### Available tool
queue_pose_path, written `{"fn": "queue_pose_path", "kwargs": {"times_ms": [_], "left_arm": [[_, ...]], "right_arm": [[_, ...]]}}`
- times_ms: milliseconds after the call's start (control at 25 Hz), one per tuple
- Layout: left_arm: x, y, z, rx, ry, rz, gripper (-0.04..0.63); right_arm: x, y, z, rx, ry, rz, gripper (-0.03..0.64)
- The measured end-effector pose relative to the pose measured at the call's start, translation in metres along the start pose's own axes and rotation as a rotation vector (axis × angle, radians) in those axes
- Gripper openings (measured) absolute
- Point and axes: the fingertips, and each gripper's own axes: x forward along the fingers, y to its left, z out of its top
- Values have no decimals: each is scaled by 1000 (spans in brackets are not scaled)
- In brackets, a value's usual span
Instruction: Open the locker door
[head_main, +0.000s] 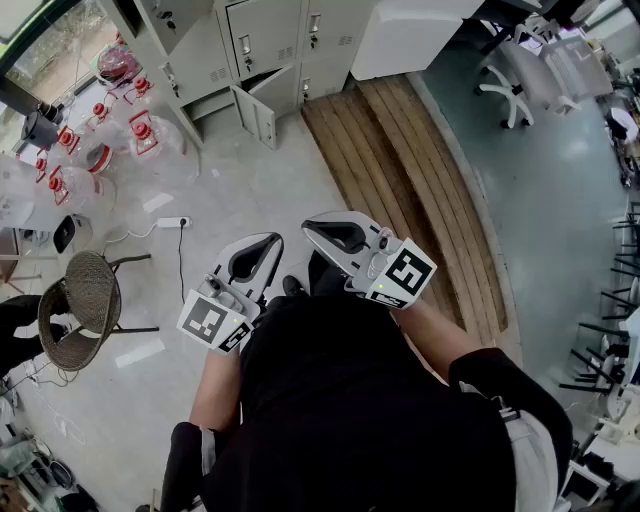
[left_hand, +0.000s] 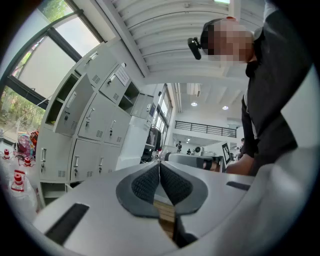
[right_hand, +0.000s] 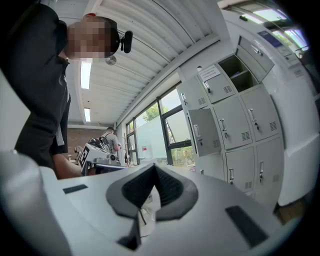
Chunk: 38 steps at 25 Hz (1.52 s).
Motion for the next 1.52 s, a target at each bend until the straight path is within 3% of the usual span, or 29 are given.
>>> {"fn": "queue_pose_path", "kwargs": {"times_ms": [760,1160,1520], "left_arm": [[-12,23,-4,-43,-8,14,18],[16,50,-5,-68,-10,32,18],[71,103,8,-47,12,77,18]], "right_arm": [[23,-26,7,18,-31,5,12],[17,-83,6,34,-30,-51,12],[34,-149,14,42,-53,-11,12]]}}
